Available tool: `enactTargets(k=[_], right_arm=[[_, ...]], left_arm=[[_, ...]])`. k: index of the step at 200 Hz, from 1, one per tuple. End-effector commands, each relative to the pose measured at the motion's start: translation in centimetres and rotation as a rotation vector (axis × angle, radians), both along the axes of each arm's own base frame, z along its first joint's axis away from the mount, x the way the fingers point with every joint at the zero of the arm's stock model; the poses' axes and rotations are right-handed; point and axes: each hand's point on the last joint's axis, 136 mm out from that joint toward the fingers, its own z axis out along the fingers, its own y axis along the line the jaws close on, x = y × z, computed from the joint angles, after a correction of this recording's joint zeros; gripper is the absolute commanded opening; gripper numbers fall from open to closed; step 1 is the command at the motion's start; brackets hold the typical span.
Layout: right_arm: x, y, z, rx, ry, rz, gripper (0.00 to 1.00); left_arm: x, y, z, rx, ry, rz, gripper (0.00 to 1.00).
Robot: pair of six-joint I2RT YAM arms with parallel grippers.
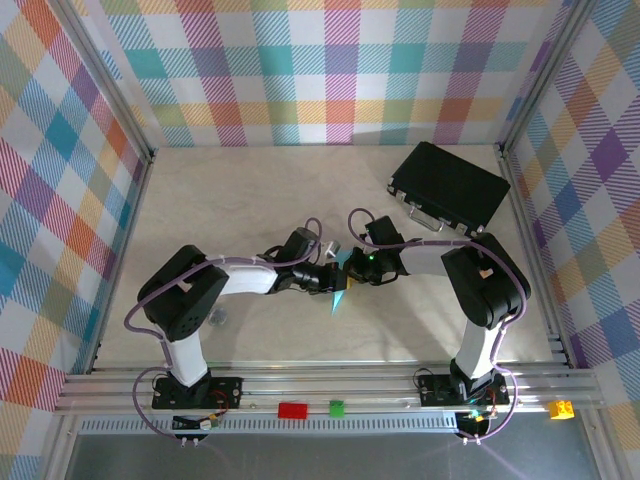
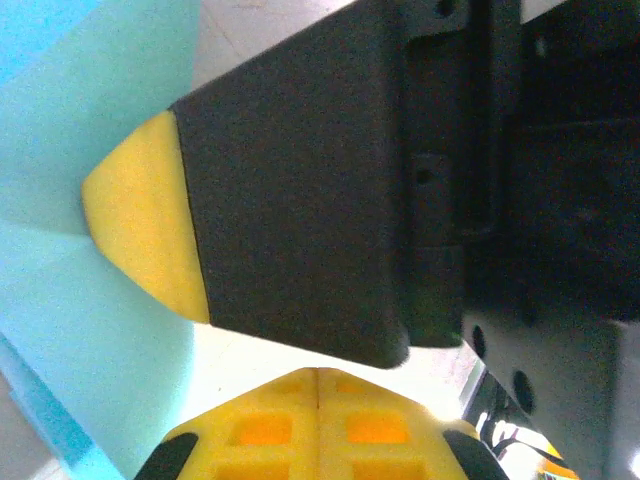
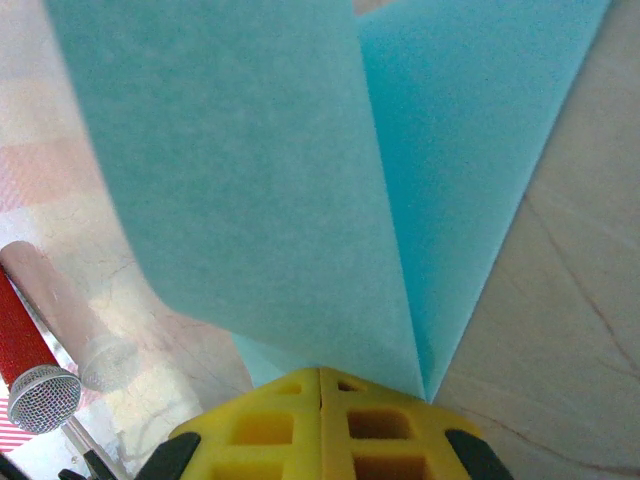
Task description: Fold a paper plane with a square sheet of paper (pick it up from the middle)
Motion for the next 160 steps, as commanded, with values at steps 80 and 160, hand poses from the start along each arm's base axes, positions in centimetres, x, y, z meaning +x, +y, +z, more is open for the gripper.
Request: enactTargets(k=[80,160], right_arm=[[-2.7,-3.4,-4.9,-0.186,0.122,-0.04,0.05],[-2.8,-3.6,-5.2,-0.203,0.13,-0.044,0.05]], left_arm=[[-1.2,1.0,-4.0,0.142,0.034,-0.075,0.0],[-4.4,3.9,-5.8,0.231,0.049,-0.094,0.01]])
